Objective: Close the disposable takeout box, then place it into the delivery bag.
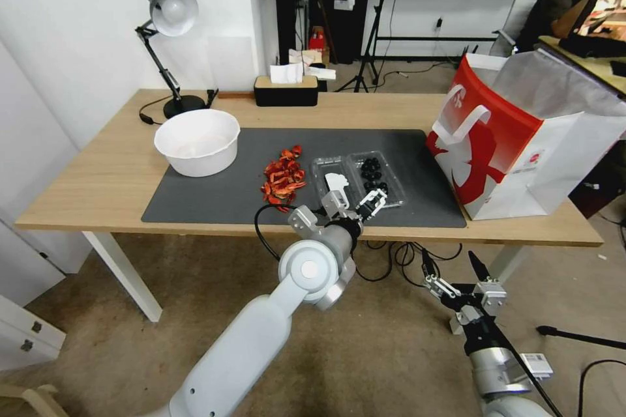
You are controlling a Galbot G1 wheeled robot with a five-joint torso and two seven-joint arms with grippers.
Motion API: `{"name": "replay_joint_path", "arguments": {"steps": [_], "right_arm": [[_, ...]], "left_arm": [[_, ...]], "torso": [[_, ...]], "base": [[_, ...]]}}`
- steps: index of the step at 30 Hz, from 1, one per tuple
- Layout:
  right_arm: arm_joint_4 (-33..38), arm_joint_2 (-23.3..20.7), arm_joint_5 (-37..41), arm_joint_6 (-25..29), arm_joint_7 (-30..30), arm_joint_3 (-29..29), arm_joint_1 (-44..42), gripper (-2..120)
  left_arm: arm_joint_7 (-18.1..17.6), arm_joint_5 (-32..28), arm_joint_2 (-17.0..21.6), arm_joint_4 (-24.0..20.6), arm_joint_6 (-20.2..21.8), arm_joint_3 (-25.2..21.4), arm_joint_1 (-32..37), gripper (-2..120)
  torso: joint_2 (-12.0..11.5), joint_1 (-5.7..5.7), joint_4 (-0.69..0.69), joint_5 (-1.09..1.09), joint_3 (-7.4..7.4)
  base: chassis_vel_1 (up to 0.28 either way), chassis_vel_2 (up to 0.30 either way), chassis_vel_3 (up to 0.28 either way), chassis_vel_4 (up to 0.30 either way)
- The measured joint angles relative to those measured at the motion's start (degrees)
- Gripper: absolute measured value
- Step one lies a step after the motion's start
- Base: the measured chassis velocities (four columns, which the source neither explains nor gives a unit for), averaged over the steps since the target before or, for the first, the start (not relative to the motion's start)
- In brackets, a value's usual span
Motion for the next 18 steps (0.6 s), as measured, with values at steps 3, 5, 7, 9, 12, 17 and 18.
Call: {"name": "replay_joint_path", "arguments": {"steps": [3, 5, 7, 9, 12, 17, 18], "right_arm": [[0.01, 0.12, -0.14, 0.0, -0.01, -0.08, -0.05, 100], [0.01, 0.19, -0.24, 0.0, -0.02, -0.11, -0.1, 100], [0.01, 0.28, -0.32, 0.02, -0.02, -0.12, -0.15, 100], [0.01, 0.45, -0.44, 0.04, -0.03, -0.14, -0.27, 100], [0.01, 0.55, -0.55, 0.05, -0.04, -0.16, -0.28, 100], [0.01, 0.83, -0.88, 0.08, -0.04, -0.24, -0.24, 100], [0.01, 0.9, -0.96, 0.08, -0.05, -0.26, -0.24, 100]], "left_arm": [[0.0, 0.07, 0.23, -0.15, -0.04, -0.04, 0.04, 100], [0.0, 0.12, 0.35, -0.23, -0.09, -0.05, 0.08, 100], [0.0, 0.17, 0.42, -0.3, -0.18, -0.06, 0.11, 100], [0.04, 0.35, 0.6, -0.48, -0.76, -0.13, 0.21, 100], [0.52, 0.35, 0.83, -0.85, -1.21, -0.35, 0.35, 100], [1.91, 0.31, 1.04, -1.26, -1.82, -0.52, 0.52, 100], [2.44, 0.31, 1.22, -1.38, -1.99, -0.52, 0.72, 100]], "torso": [[0.0, 0.0, 0.0, 0.0, 0.0], [0.0, 0.0, 0.0, 0.0, 0.0], [0.0, 0.0, 0.0, 0.0, 0.0], [0.0, 0.0, 0.01, 0.01, 0.0], [-0.01, 0.0, 0.04, 0.03, 0.02], [-0.01, 0.0, 0.02, 0.02, 0.01], [-0.01, 0.01, 0.02, 0.01, 0.02]], "base": [[0.0, 0.0, 0.0, 0.0], [0.0, 0.0, 0.0, 0.0], [0.0, 0.0, 0.0, 0.0], [0.0, 0.0, 0.0, 0.0], [0.0, 0.0, 0.0, 0.0], [0.0, 0.0, 0.0, 0.0], [0.0, 0.0, 0.0, 0.0]]}}
